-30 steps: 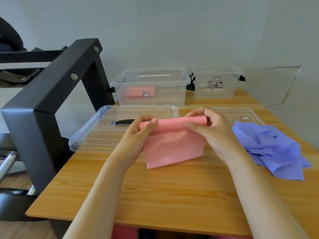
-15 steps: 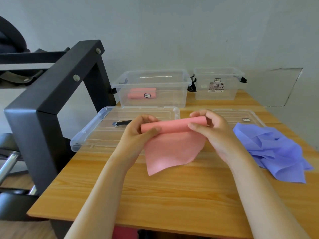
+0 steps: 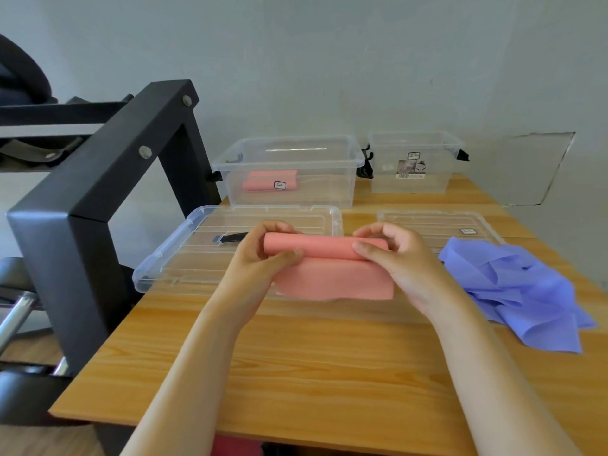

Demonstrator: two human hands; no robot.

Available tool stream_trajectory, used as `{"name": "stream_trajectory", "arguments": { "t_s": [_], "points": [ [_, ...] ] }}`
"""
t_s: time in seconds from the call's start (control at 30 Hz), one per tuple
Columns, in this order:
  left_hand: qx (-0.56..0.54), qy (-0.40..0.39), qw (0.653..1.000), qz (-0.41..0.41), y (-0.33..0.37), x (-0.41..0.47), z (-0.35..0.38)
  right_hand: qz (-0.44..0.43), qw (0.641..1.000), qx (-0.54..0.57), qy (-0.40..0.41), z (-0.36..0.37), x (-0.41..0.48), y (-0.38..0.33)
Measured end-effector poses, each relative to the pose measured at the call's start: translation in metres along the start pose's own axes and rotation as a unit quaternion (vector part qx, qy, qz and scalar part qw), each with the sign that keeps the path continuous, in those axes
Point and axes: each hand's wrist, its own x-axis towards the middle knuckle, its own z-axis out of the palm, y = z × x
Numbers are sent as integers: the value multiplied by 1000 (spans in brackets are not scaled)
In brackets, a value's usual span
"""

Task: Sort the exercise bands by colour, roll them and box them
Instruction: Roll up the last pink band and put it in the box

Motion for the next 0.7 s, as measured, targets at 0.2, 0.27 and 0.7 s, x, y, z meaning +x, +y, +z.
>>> {"name": "stream_trajectory", "arguments": {
  "t_s": [0.2, 0.27, 0.7],
  "points": [
    [16, 11, 1000, -24, -6, 2, 1, -4, 1000, 19, 5, -1, -2, -2],
    [16, -4, 1000, 3, -5, 1, 1, 26, 1000, -2, -1, 0, -1, 0],
    [-14, 30, 999, 21, -5, 1, 5, 11, 1000, -4, 10, 3, -2, -4]
  ]
}}
